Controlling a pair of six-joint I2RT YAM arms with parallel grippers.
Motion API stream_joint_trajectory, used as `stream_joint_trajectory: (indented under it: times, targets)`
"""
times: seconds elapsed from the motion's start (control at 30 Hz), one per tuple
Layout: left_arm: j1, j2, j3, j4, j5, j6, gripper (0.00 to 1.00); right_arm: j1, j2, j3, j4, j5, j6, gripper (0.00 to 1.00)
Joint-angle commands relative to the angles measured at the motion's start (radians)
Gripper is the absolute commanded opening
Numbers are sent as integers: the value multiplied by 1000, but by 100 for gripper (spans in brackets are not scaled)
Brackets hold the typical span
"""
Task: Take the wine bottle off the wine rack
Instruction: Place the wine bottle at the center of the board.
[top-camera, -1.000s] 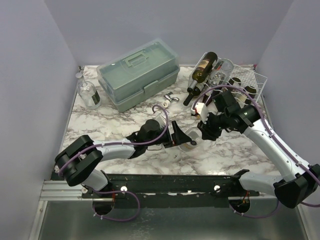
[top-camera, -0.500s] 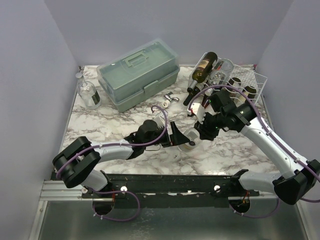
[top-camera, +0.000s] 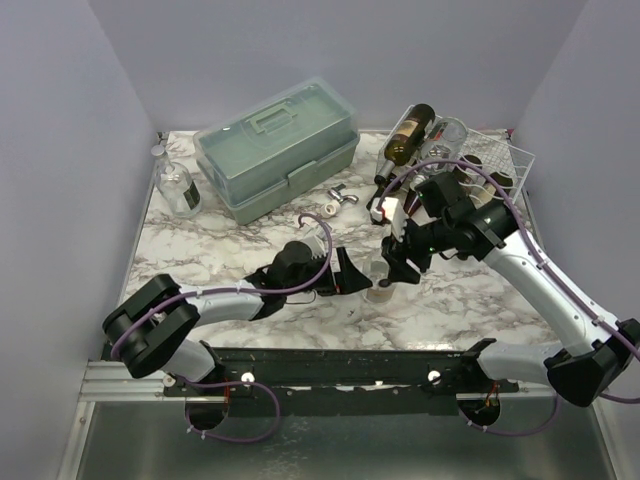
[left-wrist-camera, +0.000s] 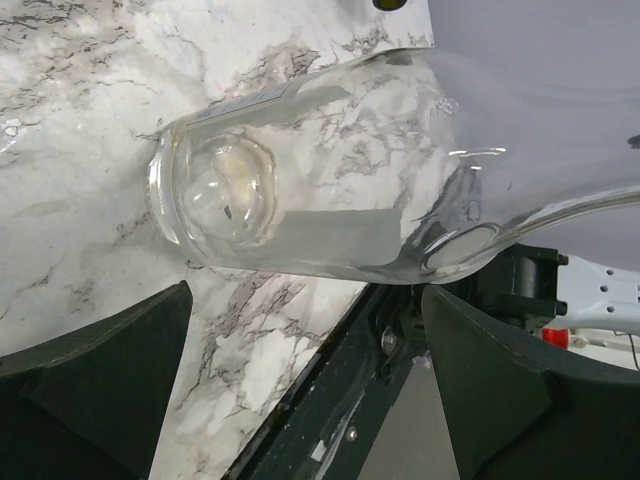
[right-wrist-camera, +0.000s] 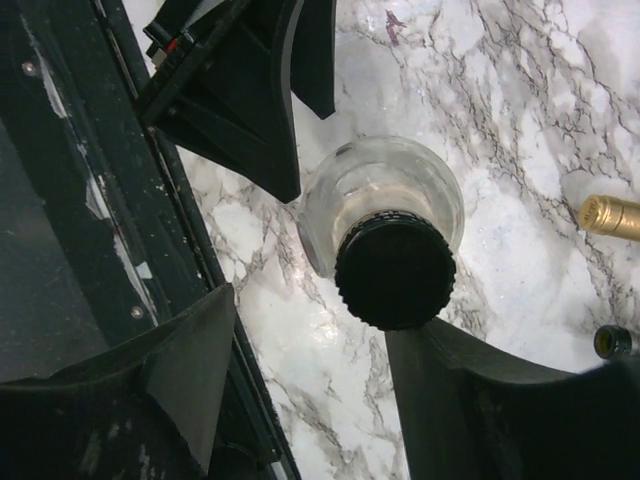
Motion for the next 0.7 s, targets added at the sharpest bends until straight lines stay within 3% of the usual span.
stream_joint_trajectory:
  times: [0.0,0.13,0.27,0.5,0.67]
  targets:
    - [7,-51,-24,-3,-21,67,99,8,1,70,-39,-81,-6,68]
    - [7,-130,-65,-13,-46,142,99,-24,-35,90,-63,-77,-60,79]
    - [6,-249,-98,-54,-76,249,99,-88,-82,46,-67,-94,-95,84]
    - [5,-444,-143,-72,-88,412,99,-149,-163,-49,-68,-132,-110,86]
    - [15,-493,-152,-73,-62,407,99,-151,-205,-106,-9,-78,-75,87]
